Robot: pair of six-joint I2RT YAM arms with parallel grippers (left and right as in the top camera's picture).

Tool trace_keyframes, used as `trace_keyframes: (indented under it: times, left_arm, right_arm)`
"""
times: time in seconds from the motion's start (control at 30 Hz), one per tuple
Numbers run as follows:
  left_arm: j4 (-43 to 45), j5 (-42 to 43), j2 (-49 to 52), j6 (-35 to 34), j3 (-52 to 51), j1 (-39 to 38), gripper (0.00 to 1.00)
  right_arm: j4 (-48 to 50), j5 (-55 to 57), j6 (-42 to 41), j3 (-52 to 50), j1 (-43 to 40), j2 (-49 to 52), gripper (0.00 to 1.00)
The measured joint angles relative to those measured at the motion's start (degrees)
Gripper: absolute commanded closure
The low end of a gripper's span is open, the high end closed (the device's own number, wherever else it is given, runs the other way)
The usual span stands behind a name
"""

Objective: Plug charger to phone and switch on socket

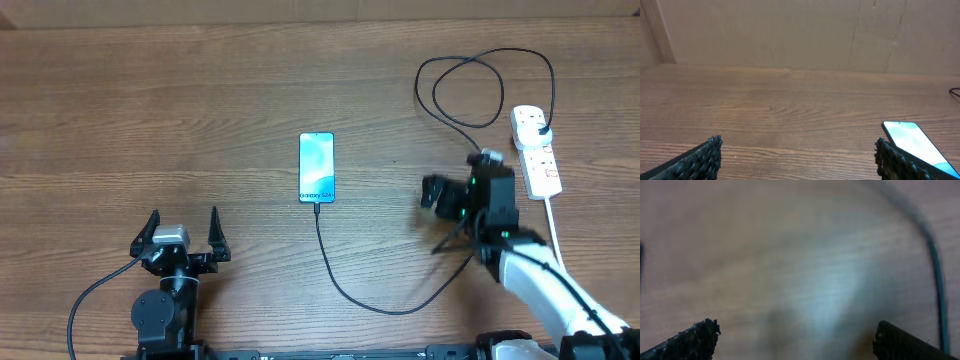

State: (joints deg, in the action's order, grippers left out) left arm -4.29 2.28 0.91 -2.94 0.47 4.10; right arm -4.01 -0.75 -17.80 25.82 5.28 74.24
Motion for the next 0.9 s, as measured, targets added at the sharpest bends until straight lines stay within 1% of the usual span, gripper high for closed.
trace_keyframes:
  times: [0.07,0.2,0.27,0.43,0.57,0.73,0.9]
  left_arm:
    - [0.0,0.0,0.0,0.0,0.0,0.0,0.0]
    - [-0.02,0.0,0.0,0.0,0.0,0.0,0.0]
    - [-0.02,0.0,0.0,0.0,0.0,0.0,0.0]
    - [-0.02,0.0,0.0,0.0,0.0,0.0,0.01]
    - [-0.02,0.0,0.0,0.0,0.0,0.0,0.0]
    - [0.0,-0.02,0.0,0.0,0.0,0.0,0.0]
    - [0.0,0.0,0.0,0.0,0.0,0.0,0.0]
  right_arm:
    - [0.11,-1.38,-0.02,-3.93,0.02,-1.31,0.0]
    - [-0.48,-2.21,0.02,-6.6,0.0,-3.56,0.0]
    - [3.61,-2.25,0.0,-8.76,0.0,-5.38,0.0]
    - [9.16,-2.25,0.13,-14.12,0.0,-7.89,0.0]
    - [12.9,-2.38,0.28,-17.2,0.0,-9.55,0.0]
    - [16.9,-4.07,0.28,-22.38,0.0,-14.36,0.0]
    - [15.52,-5.38,0.28,-24.06,0.0,-18.62,0.0]
